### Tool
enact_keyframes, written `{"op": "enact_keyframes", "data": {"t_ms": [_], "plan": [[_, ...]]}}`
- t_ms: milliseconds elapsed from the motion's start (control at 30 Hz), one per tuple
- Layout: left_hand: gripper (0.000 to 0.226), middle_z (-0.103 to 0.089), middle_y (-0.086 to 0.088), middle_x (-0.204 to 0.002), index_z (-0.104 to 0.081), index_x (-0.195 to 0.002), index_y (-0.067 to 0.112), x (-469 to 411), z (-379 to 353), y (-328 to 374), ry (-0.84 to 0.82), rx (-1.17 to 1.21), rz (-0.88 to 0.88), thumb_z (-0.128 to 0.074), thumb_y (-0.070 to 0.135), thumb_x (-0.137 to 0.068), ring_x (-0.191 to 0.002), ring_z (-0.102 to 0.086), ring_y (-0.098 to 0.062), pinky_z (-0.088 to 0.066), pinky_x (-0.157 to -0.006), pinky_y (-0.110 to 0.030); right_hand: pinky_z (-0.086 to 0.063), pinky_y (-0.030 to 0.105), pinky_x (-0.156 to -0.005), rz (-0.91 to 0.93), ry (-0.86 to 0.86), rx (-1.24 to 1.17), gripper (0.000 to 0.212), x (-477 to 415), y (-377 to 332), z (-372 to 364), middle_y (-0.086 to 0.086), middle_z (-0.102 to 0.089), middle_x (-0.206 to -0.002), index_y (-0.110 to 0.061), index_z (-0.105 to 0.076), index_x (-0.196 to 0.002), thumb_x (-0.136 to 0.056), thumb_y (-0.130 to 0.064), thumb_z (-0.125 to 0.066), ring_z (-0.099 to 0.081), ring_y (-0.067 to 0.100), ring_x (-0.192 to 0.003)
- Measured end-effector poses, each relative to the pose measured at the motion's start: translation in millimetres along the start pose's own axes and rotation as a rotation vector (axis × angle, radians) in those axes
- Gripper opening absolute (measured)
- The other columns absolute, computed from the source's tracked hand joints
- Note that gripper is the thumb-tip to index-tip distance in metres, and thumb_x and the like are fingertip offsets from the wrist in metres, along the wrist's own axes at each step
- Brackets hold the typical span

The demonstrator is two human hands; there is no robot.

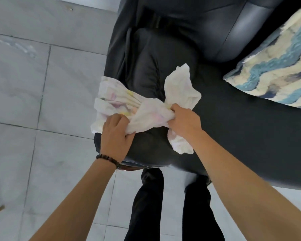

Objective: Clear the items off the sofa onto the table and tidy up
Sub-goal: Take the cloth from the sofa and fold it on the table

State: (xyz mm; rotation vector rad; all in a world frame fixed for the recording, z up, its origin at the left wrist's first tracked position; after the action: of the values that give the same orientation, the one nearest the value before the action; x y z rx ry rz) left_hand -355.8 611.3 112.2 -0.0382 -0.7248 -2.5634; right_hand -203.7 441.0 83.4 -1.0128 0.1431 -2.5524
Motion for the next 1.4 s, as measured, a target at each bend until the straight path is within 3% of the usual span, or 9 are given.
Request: {"op": "enact_keyframes", "data": {"t_ms": [167,333,400,500,667,833,1033,1200,1400], "plan": [[0.006,-0.054,-0.007,-0.069,-0.053,-0.079,0.008,25,6,30,-0.037,0.036,-0.156,-0.053,0.014,-0.081,-0.062,-0.050,-0.028,-0.043,-0.055,-0.032,-0.038,0.033,-0.069,-0.106,0.008,0.270,0.043,56,34,3,0.004,-0.051,-0.107,-0.022,-0.051,-0.117,-0.089,-0.055,-0.050,-0.054,0.026,-0.088],[0.015,-0.051,-0.005,-0.069,-0.049,-0.079,0.011,46,12,80,0.002,0.010,-0.321,-0.059,0.001,-0.073,-0.064,-0.042,-0.023,-0.030,-0.058,-0.026,-0.040,0.043,-0.100,0.272,0.320,0.020,0.050,116,46,-2,0.012,-0.032,-0.153,-0.019,-0.052,-0.132,-0.088,-0.039,-0.067,-0.041,0.034,-0.129],[0.010,-0.051,-0.005,-0.069,-0.050,-0.080,0.010,56,19,104,-0.002,0.007,-0.396,-0.053,0.002,-0.074,-0.066,-0.040,-0.021,-0.023,-0.060,-0.022,-0.042,0.040,-0.103,0.378,0.272,-0.140,0.028,139,48,3,0.005,-0.054,-0.137,-0.018,-0.059,-0.112,-0.089,-0.033,-0.066,-0.048,0.028,-0.127],[0.016,-0.053,-0.006,-0.069,-0.051,-0.081,0.011,66,43,141,0.012,-0.028,-0.470,-0.050,-0.003,-0.073,-0.064,-0.044,-0.023,-0.032,-0.058,-0.024,-0.050,0.038,-0.071,0.279,0.112,-0.262,0.015,177,62,29,0.002,-0.064,-0.084,-0.020,-0.048,-0.091,-0.094,-0.029,-0.059,-0.059,0.024,-0.077],[0.032,-0.069,-0.008,-0.079,-0.067,-0.090,0.008,85,123,205,-0.001,-0.161,-0.425,-0.073,-0.010,-0.066,-0.069,-0.064,-0.030,-0.054,-0.057,-0.035,-0.049,0.036,-0.071,0.190,0.138,-0.179,0.024,252,96,112,0.001,-0.067,-0.090,-0.027,-0.052,-0.119,-0.099,-0.038,-0.047,-0.061,0.023,-0.080],[0.006,-0.064,-0.002,-0.070,-0.072,-0.088,0.022,94,221,291,0.120,-0.391,-0.387,-0.067,0.023,-0.085,-0.060,-0.058,-0.024,-0.048,-0.052,-0.029,-0.036,0.032,-0.069,0.316,0.428,-0.049,0.027,341,106,230,-0.003,-0.051,-0.091,-0.017,-0.055,-0.096,-0.103,-0.037,-0.039,-0.053,0.021,-0.083],[0.011,-0.060,-0.008,-0.089,-0.067,-0.094,0.013,91,308,397,0.415,-0.135,-0.519,-0.056,0.016,-0.092,-0.077,-0.054,-0.026,-0.042,-0.061,-0.031,-0.031,0.032,-0.058,0.308,0.966,-0.293,0.027,464,122,350,0.000,-0.046,-0.073,-0.012,-0.046,-0.081,-0.100,-0.031,-0.049,-0.044,0.019,-0.065],[0.015,-0.052,0.004,-0.069,-0.052,-0.085,0.014,110,309,439,0.146,0.107,-0.565,-0.049,0.023,-0.097,-0.062,-0.050,-0.015,-0.032,-0.051,-0.022,-0.035,0.019,-0.052,0.139,1.221,-0.627,0.020,566,152,354,-0.005,-0.050,-0.068,-0.013,-0.046,-0.083,-0.093,-0.023,-0.060,-0.043,0.001,-0.058],[0.018,-0.053,0.002,-0.069,-0.048,-0.076,0.017,157,257,462,-0.195,0.267,-0.799,-0.050,0.012,-0.092,-0.062,-0.047,-0.013,-0.032,-0.054,-0.022,-0.049,0.025,-0.069,-0.253,1.020,-0.785,0.021,636,167,237,-0.003,-0.069,-0.085,-0.019,-0.067,-0.091,-0.080,-0.032,-0.079,-0.062,0.010,-0.078]]}}
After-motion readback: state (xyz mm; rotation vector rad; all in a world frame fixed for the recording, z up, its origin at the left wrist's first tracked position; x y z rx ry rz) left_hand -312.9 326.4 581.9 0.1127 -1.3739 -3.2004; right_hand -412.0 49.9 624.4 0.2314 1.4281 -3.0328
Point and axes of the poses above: each hand's wrist, its own x-axis away from the middle knuckle, its own z-axis out of the back of the hand, y = z × x, the point moved 1 cm from there along -x, towards the middle knuckle
